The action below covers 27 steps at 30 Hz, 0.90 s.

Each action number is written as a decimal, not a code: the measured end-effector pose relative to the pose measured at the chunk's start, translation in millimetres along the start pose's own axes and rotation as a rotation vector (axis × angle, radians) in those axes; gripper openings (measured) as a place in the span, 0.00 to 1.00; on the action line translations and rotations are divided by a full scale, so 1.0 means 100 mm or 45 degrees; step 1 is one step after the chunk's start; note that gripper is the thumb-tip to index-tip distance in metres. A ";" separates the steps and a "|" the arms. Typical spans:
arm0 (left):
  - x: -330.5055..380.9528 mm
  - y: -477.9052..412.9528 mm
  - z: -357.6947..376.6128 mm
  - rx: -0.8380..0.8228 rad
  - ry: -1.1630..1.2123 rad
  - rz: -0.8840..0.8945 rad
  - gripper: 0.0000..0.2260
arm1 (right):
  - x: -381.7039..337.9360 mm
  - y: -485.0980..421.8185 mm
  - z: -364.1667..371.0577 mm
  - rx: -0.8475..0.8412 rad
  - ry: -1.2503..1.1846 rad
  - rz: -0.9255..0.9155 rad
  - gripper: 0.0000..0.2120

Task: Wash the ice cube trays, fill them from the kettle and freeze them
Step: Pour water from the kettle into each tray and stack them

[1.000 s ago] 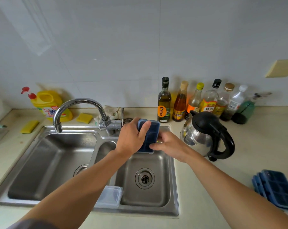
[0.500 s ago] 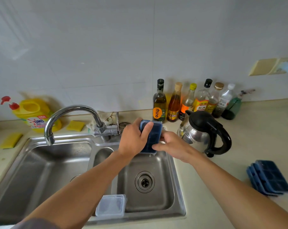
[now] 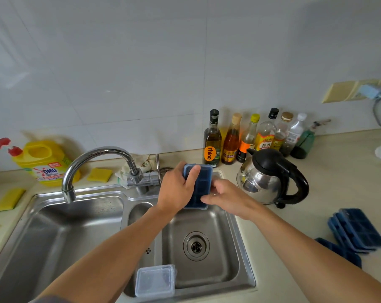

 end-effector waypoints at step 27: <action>0.86 0.13 1.59 -0.250 0.872 -0.957 0.26 | 0.73 1.20 -1.08 0.408 -0.204 0.234 0.07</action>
Point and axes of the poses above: each hand's wrist, its own y-axis away from the middle knuckle, its own z-axis out of the palm, x = y × z, the point moved 3 cm from there along -y, towards the middle knuckle, and after that the axes turned 3 degrees about -x, right-handed, at the moved point
